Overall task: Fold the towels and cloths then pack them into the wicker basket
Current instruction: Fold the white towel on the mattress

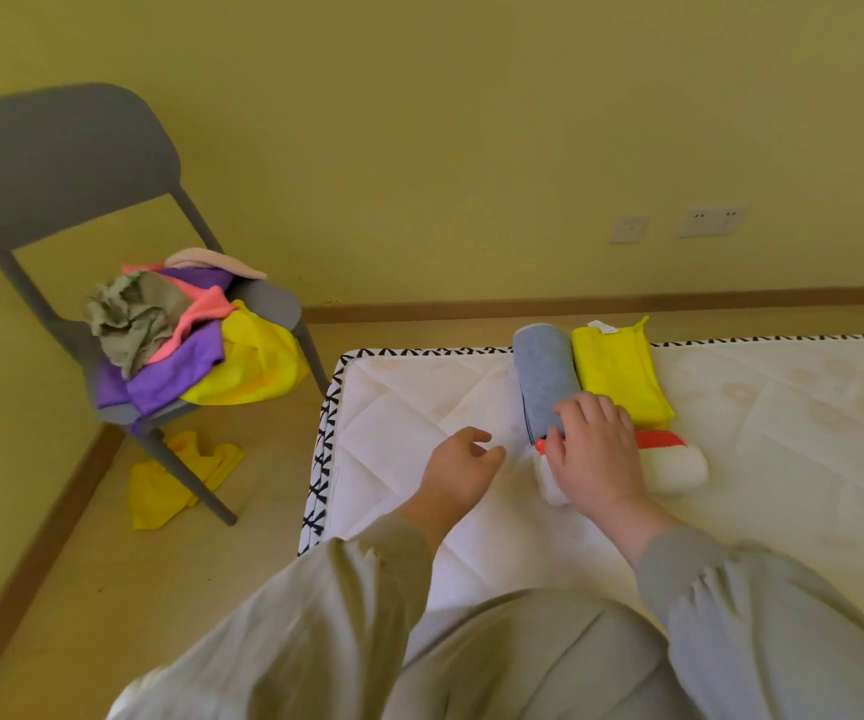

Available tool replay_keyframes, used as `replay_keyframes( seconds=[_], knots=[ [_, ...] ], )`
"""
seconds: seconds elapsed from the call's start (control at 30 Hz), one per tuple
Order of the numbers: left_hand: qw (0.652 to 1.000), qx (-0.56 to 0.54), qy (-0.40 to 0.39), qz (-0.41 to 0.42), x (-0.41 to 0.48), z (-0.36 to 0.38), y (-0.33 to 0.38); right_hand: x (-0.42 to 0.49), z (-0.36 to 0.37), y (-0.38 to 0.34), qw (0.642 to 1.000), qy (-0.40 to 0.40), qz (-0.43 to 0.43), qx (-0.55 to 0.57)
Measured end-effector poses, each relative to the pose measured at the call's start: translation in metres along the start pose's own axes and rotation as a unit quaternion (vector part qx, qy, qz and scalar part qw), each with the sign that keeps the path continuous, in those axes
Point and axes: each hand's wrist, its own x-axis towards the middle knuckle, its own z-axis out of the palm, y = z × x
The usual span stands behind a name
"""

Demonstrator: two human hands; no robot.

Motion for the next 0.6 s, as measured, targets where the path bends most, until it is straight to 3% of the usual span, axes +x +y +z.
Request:
replay_keyframes(
  seconds=[0.33,0.6],
  knots=[
    [0.972,0.131,0.148,0.129,-0.03,-0.115,-0.033,0.033,-0.018,-0.131,0.988,-0.024,-0.004,0.153],
    [0.958,0.134,0.238,0.089,-0.075,-0.232,-0.088,0.034,-0.041,-0.273,0.975,-0.059,-0.062,0.204]
  ],
)
